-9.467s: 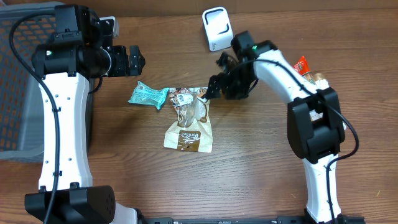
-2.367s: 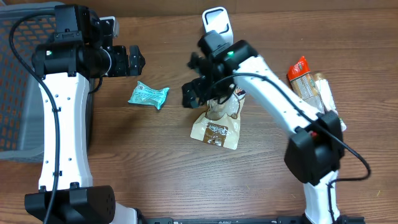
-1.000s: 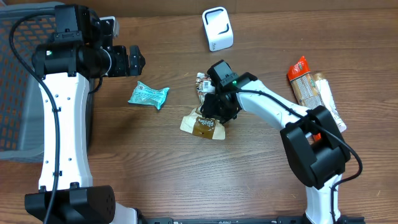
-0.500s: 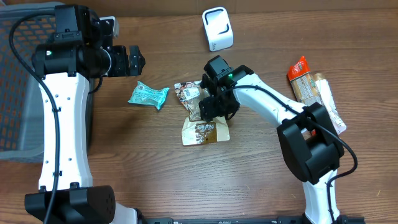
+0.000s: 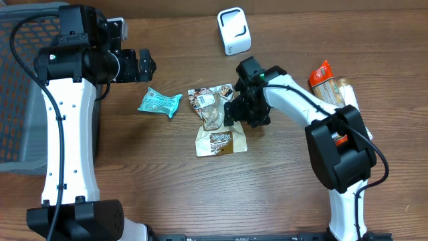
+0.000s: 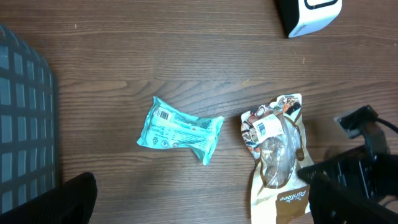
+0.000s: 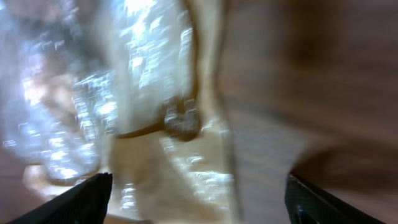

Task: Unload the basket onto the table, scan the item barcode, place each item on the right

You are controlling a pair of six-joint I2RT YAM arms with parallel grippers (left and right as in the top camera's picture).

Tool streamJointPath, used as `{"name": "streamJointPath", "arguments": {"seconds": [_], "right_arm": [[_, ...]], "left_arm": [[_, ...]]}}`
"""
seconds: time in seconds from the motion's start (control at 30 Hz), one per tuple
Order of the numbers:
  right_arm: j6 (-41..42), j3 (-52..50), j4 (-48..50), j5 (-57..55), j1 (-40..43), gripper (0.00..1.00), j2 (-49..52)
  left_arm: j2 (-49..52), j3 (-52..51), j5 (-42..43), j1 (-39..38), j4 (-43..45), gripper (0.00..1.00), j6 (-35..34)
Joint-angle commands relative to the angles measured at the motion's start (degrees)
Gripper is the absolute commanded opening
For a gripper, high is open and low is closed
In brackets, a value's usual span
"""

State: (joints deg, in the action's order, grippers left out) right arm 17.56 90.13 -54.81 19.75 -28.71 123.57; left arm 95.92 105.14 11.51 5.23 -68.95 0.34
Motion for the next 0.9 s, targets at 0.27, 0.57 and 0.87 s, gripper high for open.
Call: {"name": "streamJointPath", "arguments": {"seconds": [0.27,0.57,0.87], "right_arm": [[15.8,-4.3,2.4,8.3,-3.6,0.73,8.8],[18.5,-4.3,10.6,5.8,-2.4,0.06,9.3],[7.3,1.1,7.7,5.4,-0.9,0.04,8.1]], "left_arm": [[0.0,0.9,-0.1,-0.4,0.2,1.00,-0.3],[0.0,0.9,-0.1,-0.4,0.2,1.00,-0.3],[0.0,0.9,-0.1,-0.4,0.2,1.00,-0.3]]}}
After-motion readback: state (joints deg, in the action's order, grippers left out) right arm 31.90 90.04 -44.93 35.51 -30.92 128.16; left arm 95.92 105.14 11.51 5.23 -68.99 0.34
